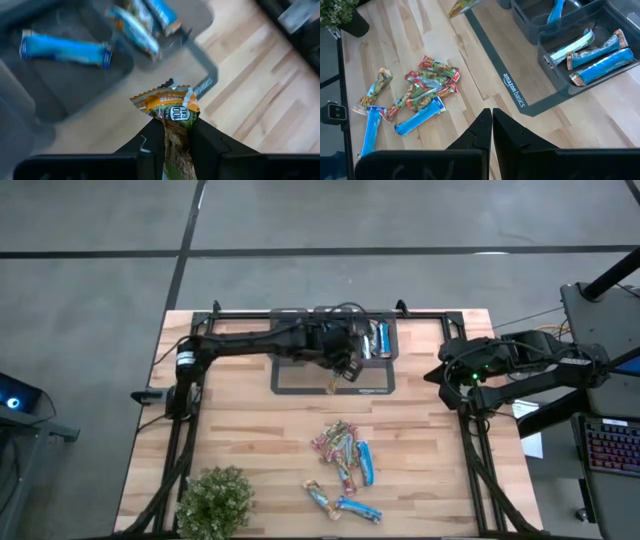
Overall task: Pick and place Granola Bars by type
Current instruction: Put the yellow granola bar into the right black bin
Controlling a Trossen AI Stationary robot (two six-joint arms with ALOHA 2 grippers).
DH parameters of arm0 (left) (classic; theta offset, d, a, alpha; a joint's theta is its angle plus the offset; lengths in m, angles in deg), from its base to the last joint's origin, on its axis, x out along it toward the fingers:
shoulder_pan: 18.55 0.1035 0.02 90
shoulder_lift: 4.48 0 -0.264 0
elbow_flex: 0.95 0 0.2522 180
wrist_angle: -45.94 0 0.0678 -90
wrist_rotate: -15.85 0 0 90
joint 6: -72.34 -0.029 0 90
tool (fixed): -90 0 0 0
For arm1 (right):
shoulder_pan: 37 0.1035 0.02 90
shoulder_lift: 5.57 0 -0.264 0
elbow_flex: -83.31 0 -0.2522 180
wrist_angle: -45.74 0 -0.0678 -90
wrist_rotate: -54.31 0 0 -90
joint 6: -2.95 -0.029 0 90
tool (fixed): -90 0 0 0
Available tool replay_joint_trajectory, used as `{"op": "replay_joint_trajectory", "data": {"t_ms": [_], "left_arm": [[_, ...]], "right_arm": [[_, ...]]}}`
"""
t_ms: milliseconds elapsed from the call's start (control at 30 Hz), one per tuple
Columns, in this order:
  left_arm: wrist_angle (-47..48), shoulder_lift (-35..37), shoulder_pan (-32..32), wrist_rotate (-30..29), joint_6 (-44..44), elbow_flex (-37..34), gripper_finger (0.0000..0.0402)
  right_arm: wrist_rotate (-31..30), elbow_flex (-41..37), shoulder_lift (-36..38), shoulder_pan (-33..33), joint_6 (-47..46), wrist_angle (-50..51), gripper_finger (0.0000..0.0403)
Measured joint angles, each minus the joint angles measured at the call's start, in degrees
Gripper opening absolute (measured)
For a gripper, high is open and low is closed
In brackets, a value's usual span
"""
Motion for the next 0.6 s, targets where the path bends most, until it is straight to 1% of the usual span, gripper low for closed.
{"op": "replay_joint_trajectory", "data": {"t_ms": [200, 400, 600], "left_arm": [[-3.8, 0.0, 1.6, 0.4, -2.1, 1.7, 0.0057], [-9.6, 0.0, 3.0, 3.7, -2.1, 1.6, 0.0057], [-14.7, 0.0, 4.5, 4.7, -2.1, 1.5, 0.0057]], "right_arm": [[-0.1, 0.0, -0.1, 0.0, -0.2, 0.0, 0.0008], [-0.2, 0.0, -0.1, 0.0, -1.5, 0.0, 0.0008], [-0.2, 0.0, -0.1, 0.0, -1.7, 0.0, 0.0008]]}}
